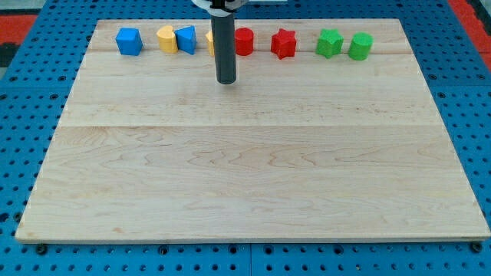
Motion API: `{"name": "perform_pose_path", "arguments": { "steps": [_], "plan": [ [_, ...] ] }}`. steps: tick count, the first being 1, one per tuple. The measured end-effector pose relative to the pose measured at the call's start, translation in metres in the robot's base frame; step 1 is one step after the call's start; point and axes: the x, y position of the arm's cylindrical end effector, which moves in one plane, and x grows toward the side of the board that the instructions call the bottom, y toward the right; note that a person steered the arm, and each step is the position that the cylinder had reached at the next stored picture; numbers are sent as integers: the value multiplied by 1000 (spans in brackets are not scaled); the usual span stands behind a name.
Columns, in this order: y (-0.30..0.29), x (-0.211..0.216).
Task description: Move the arm to the bottom of green circle
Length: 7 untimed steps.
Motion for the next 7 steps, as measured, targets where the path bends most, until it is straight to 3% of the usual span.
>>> {"name": "perform_pose_path", "arguments": {
  "steps": [4,7],
  "plan": [
    [-3,0],
    [67,2]
  ]
}}
